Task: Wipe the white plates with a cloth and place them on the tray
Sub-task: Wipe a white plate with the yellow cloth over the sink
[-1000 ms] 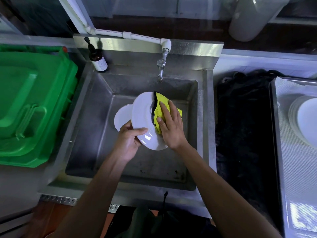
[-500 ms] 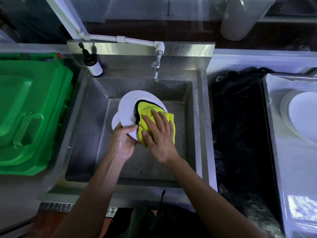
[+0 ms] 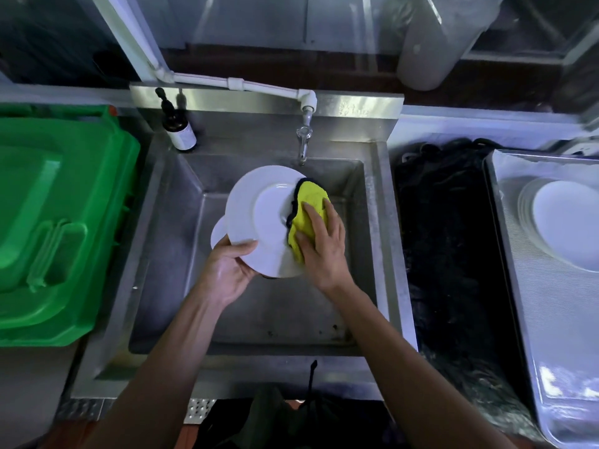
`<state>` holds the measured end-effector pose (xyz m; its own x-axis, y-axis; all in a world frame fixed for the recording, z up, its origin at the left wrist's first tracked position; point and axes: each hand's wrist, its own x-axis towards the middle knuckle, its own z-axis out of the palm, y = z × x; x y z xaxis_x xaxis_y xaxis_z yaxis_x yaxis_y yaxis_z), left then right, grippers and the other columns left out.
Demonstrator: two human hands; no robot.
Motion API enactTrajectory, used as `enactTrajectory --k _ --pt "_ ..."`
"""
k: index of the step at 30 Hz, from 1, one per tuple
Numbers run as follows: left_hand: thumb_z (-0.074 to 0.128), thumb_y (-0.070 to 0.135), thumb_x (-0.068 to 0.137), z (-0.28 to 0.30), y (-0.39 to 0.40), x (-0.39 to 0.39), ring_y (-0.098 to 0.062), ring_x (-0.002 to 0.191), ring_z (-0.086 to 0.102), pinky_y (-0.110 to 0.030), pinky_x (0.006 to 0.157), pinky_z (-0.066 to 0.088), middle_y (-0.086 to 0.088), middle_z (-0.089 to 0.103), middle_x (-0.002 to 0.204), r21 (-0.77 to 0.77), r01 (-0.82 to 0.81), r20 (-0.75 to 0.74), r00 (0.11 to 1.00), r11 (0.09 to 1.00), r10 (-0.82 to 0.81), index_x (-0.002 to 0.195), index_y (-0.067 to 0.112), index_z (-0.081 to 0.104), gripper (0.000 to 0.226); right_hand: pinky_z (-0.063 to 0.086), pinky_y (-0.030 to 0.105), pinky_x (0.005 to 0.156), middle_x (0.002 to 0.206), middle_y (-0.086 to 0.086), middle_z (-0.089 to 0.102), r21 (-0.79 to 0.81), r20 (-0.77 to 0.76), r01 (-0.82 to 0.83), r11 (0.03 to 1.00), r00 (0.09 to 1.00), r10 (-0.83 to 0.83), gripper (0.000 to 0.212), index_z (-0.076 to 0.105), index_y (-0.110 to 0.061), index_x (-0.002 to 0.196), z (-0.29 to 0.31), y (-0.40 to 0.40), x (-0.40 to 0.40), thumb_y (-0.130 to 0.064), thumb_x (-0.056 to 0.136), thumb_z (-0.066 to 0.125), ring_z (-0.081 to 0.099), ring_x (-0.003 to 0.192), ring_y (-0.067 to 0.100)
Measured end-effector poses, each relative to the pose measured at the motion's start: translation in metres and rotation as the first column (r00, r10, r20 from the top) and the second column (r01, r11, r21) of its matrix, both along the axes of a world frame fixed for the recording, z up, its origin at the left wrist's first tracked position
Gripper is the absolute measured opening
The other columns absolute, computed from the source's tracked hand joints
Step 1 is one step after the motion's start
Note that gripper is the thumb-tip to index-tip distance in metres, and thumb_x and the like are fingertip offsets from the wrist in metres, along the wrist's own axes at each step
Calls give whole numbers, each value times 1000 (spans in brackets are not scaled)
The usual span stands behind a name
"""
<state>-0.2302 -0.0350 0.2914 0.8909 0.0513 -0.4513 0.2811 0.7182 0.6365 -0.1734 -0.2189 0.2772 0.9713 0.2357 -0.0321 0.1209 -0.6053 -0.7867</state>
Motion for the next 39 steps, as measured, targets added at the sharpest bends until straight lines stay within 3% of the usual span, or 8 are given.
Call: enactTrajectory --k 3,6,9,15,28,30,35,39 --pt "63 -2 79 -2 13 -2 -30 110 70 -42 83 62 -13 72 123 16 62 -11 998 998 -62 126 7 68 48 19 47 121 165 6 16 29 -12 37 999 999 -36 56 34 -27 154 3 -1 9 -24 102 54 18 147 30" --pt "66 1 74 -4 21 -2 -29 104 72 -43 77 63 -11 74 116 74 143 -35 989 987 -140 114 12 77 42 23 44 117 163 3 21 -1 -15 54 999 998 -54 54 34 -30 154 7 -3 17 -26 102 52 26 143 32" --pt "67 3 72 -4 27 -1 -27 101 73 -40 70 62 -8 75 113 143 243 -62 970 959 -236 106 22 80 41 28 49 115 162 -1 23 -48 -9 74 996 997 -74 53 35 -32 153 13 -1 24 -26 102 50 31 140 33" --pt "72 3 71 -2 36 5 -30 107 70 -44 81 59 -11 72 118 208 385 -77 923 899 -377 111 21 77 43 32 53 106 159 -8 27 -181 40 46 982 998 -40 49 35 -41 149 20 7 28 -28 102 46 32 137 28" --pt "74 18 73 -6 24 24 -29 96 74 -41 69 60 -7 77 106 492 414 -139 906 766 -400 101 26 76 30 39 55 104 155 3 40 -208 79 -3 978 997 19 49 49 -25 145 25 34 7 -12 99 48 42 131 34" --pt "72 20 77 -6 19 30 -24 93 74 -33 64 58 -2 78 101 553 395 -138 912 733 -387 99 28 74 23 42 55 103 151 7 45 -159 90 -27 987 995 41 49 53 -19 143 27 34 3 -7 96 52 46 127 36" --pt "66 10 91 -9 14 46 -21 96 73 -43 79 58 5 78 95 689 367 -154 917 625 -369 99 29 70 21 46 52 98 143 9 53 -123 141 25 992 990 -8 46 58 -14 139 31 24 -2 -3 94 59 54 120 36" --pt "63 11 92 -5 8 55 -15 91 69 -33 74 51 8 75 93 839 350 -144 881 417 -450 99 31 67 21 49 52 95 144 7 52 -161 144 97 982 987 -74 46 56 -16 141 35 1 -1 -7 95 59 55 118 37"
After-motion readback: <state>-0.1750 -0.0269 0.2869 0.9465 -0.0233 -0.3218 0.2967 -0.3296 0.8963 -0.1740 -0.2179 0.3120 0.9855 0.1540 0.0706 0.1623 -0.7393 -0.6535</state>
